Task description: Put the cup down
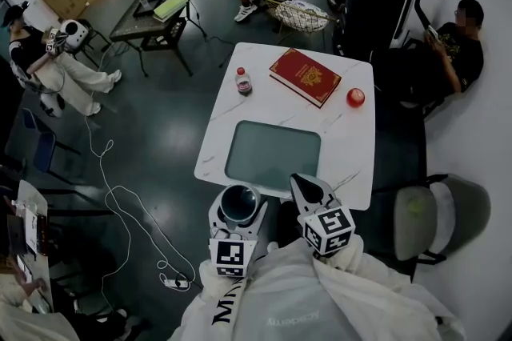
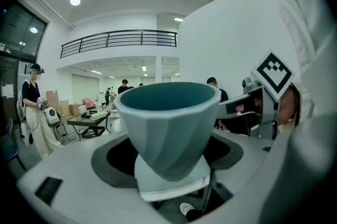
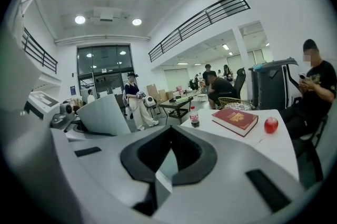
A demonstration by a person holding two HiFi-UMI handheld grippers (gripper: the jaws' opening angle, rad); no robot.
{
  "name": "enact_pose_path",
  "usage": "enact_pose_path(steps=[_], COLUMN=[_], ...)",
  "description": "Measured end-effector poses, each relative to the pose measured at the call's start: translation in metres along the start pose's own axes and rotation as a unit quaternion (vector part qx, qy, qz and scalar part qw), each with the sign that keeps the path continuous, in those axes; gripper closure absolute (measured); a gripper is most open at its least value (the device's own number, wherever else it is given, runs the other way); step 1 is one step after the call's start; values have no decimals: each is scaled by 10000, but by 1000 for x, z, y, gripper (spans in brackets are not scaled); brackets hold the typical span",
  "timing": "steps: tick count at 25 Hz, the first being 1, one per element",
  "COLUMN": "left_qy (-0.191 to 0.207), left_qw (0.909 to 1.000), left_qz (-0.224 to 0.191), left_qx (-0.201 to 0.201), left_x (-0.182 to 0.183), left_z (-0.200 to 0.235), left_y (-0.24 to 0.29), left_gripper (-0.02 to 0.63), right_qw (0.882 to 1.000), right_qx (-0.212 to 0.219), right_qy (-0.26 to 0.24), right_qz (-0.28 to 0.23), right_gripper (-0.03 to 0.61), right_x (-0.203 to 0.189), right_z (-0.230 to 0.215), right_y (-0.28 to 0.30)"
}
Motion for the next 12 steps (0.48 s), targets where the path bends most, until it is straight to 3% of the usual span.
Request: enact_pose_path(steps=[12], left_qy=[-144], left_qw=[9999], left_qz=[81], left_qx=[-29], left_x=[-3], left_z=[17], left_y=[61], left_gripper=[239], right_qw=[9996], right_qx=[-74], right_qy=[-26], right_qz=[273], right_gripper=[572], right_x=[8], right_z=[-42], right_y=[38])
Point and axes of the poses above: the fingertips, and each gripper's own axes: y forward along the fingers, z to its left, x out of its top, the point moved 7 cm from there along -y, backward along the fingers, and after that the axes turned 4 degrees about y, right-handed, at the moved point
